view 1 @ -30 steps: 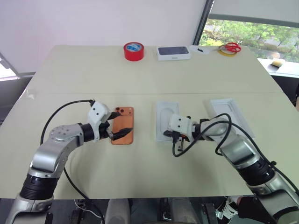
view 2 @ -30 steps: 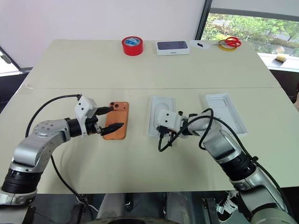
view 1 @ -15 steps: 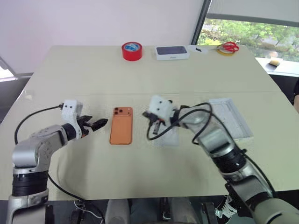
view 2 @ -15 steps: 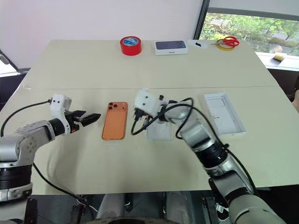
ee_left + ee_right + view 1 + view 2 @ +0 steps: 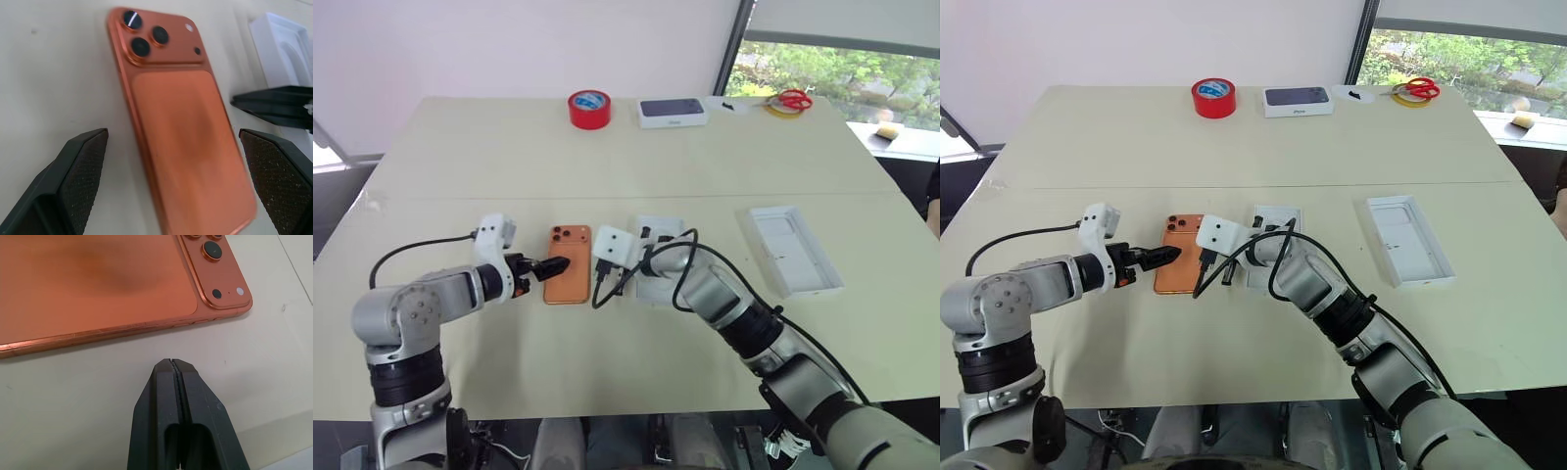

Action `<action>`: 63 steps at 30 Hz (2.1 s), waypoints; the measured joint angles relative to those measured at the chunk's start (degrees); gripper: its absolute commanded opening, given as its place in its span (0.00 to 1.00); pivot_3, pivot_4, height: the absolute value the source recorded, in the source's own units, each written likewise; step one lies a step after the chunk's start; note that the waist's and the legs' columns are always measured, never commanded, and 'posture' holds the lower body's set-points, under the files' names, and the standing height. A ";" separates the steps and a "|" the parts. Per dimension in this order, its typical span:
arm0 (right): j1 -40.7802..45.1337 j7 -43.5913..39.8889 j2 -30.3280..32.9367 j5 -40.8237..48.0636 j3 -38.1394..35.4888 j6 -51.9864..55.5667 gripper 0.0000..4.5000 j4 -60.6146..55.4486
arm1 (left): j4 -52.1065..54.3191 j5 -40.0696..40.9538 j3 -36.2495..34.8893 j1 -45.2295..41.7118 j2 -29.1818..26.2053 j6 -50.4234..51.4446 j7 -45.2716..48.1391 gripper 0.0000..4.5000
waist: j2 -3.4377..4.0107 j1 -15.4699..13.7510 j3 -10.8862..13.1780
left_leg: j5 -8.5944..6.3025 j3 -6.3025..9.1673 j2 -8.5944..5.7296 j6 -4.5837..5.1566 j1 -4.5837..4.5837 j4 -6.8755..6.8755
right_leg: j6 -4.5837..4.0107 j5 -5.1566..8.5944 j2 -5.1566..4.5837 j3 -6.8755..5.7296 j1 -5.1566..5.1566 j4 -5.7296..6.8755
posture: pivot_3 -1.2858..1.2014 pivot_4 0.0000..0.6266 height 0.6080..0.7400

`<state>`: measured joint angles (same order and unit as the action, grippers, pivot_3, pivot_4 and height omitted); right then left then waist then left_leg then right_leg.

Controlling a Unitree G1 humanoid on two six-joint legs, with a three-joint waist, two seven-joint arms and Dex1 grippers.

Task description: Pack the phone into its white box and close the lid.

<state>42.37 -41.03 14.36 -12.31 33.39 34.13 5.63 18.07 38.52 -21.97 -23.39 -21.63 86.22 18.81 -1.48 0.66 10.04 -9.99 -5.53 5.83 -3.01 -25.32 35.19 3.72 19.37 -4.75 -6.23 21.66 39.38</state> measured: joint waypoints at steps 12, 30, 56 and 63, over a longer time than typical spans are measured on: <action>-0.83 -0.85 -0.06 -1.20 -0.22 -1.41 0.00 -0.30 | -0.16 3.20 -3.59 -1.61 8.67 4.78 -1.53 1.00 | -0.01 -0.18 -0.03 | 0.00 0.11 -0.05 0.00 0.00 0.02 | 0.00 0.00 -0.04 -0.10 -0.12 -0.09 | 0.52 0.24 0.93; -1.63 -1.01 -0.63 -2.10 -0.19 -2.41 0.00 -0.78 | -5.91 7.08 -9.94 -4.60 9.30 5.79 -5.61 0.88 | -0.03 0.17 -0.02 | 0.00 0.14 -0.03 0.00 -0.01 -0.02 | 0.00 0.00 0.01 -0.10 -0.07 -0.08 | 0.52 0.24 0.93; -9.17 -5.69 7.28 7.78 -14.89 2.74 0.00 -22.88 | -12.85 17.14 -26.79 -12.03 19.30 5.80 -18.89 0.01 | -0.28 -0.99 0.15 | -0.01 0.22 -0.10 0.01 -0.22 -0.01 | 0.03 -0.02 -0.04 -0.19 0.01 -0.21 | 0.52 0.24 0.93; -23.26 -10.58 17.18 20.56 -34.08 4.93 0.00 -30.14 | -13.16 20.63 -25.07 -15.67 29.73 5.76 -24.93 0.01 | -0.37 -1.47 0.21 | -0.09 0.20 -0.22 0.15 -0.19 0.00 | 0.14 -0.07 -0.15 -0.20 -0.14 -0.42 | 0.52 0.24 0.93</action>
<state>19.10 -51.62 31.53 8.25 -0.69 39.06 -24.51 4.92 59.15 -47.04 -39.06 8.10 91.98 -6.13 -1.85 -0.82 10.25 -10.09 -5.32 5.61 -2.86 -25.51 35.19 3.86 19.31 -4.90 -6.43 21.51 38.96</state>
